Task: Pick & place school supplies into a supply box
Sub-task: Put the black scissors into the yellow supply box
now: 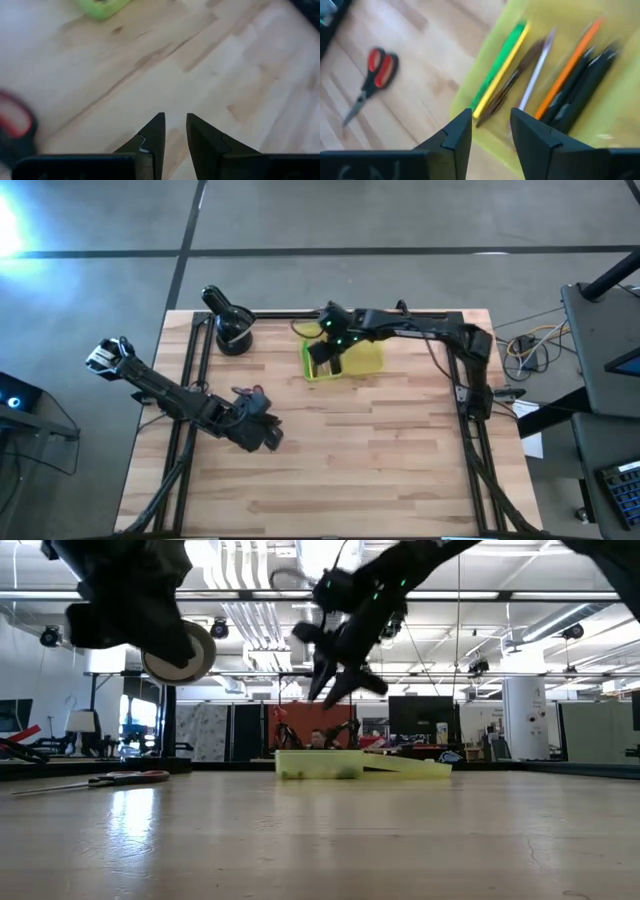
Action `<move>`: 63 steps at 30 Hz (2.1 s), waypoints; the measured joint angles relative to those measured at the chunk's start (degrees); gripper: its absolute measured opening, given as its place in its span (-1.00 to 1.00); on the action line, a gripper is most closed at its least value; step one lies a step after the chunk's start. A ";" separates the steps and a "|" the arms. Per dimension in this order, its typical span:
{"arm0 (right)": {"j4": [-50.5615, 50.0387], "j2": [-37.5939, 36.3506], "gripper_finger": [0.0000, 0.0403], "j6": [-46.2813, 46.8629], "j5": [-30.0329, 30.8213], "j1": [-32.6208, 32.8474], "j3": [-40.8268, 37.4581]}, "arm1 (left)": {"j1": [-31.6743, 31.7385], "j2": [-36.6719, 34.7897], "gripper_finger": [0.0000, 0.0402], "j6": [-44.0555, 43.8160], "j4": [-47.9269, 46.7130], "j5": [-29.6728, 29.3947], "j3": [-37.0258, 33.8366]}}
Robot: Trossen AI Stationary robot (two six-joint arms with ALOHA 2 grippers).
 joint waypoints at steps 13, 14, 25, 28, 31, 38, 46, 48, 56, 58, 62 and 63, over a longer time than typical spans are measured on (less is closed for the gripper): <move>-0.71 -19.78 -0.49 -16.62 4.38 3.75 -6.31 | -1.58 -0.02 -0.80 -34.55 -26.24 3.90 0.00; -0.67 -21.12 -0.50 -16.70 4.39 3.95 -7.30 | -1.53 0.00 -0.82 -37.41 -28.35 3.89 0.00; 1.02 -32.74 -0.61 -12.68 4.35 5.28 -21.92 | 4.91 -0.02 -0.88 -42.65 -33.37 3.96 -0.02; 1.48 -35.98 -0.64 -9.86 3.54 5.43 -26.04 | 8.66 -0.02 -0.83 -41.20 -32.88 7.16 -0.02; 2.86 -39.81 -0.66 -9.45 -0.77 5.63 -29.83 | 13.08 -0.02 -0.70 -35.86 -30.62 10.46 -0.20; 3.56 -49.76 -0.65 -8.85 -4.42 6.01 -36.85 | 21.30 0.01 -0.33 -28.36 -25.09 12.18 -2.60; 3.56 -59.96 -0.66 -8.23 -3.64 5.98 -42.06 | 24.80 0.01 -0.20 -24.74 -18.44 14.54 -6.40; 3.53 -62.03 -0.66 -8.27 -2.74 5.98 -43.44 | 24.80 0.01 -0.20 -26.09 -14.90 14.56 -7.95; 3.26 -68.09 -0.67 -6.84 -1.75 5.96 -46.13 | 24.80 0.01 -0.20 -35.05 -12.78 12.47 -12.80; 3.19 -69.06 -0.68 -6.84 -1.73 5.96 -46.17 | 24.80 0.01 -0.20 -35.16 -12.57 12.01 -12.99; 3.11 -70.55 -0.68 -7.04 -1.73 5.96 -46.17 | 24.82 0.01 -0.20 -34.66 -10.29 10.33 -13.09; 3.09 -70.75 -0.68 -7.04 -1.73 5.96 -46.16 | 24.89 0.01 -0.20 -34.65 -10.18 10.05 -13.09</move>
